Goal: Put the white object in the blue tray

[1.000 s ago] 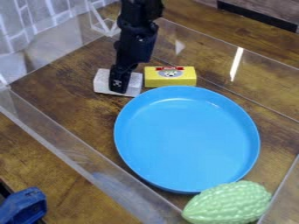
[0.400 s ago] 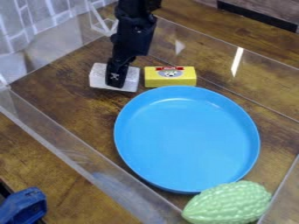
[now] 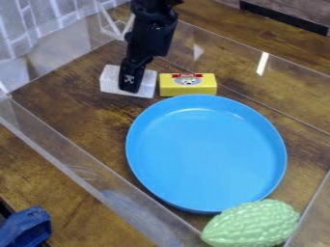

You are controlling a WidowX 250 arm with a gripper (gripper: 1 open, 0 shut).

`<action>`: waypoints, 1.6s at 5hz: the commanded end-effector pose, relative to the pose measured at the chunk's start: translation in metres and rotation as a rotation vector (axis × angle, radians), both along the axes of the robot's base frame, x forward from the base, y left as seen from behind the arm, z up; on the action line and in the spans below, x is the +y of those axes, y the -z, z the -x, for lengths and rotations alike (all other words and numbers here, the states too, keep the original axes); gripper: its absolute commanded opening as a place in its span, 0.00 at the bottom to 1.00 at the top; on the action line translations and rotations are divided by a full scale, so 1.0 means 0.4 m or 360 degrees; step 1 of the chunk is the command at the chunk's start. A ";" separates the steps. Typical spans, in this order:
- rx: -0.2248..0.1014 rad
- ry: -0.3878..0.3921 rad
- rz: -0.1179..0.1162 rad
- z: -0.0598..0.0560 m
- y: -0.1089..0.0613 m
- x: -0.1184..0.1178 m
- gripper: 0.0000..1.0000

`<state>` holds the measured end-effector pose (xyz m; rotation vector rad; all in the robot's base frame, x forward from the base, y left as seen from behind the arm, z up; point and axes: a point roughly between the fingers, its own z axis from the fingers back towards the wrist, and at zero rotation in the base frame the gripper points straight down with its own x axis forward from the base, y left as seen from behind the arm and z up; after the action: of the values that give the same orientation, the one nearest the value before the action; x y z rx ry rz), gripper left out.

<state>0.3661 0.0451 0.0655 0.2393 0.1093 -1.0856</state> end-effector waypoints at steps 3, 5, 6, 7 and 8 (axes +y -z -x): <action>-0.0203 0.0016 -0.0045 0.003 -0.195 -0.067 0.00; -0.0189 -0.0021 -0.0039 0.051 -0.237 -0.121 0.00; -0.0182 -0.0061 -0.0028 0.071 -0.247 -0.152 0.00; -0.0181 -0.0096 -0.0017 0.086 -0.246 -0.181 0.00; -0.0172 -0.0116 -0.0010 0.094 -0.249 -0.191 0.00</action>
<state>0.3295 -0.0261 0.1336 0.2674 0.1228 -0.9955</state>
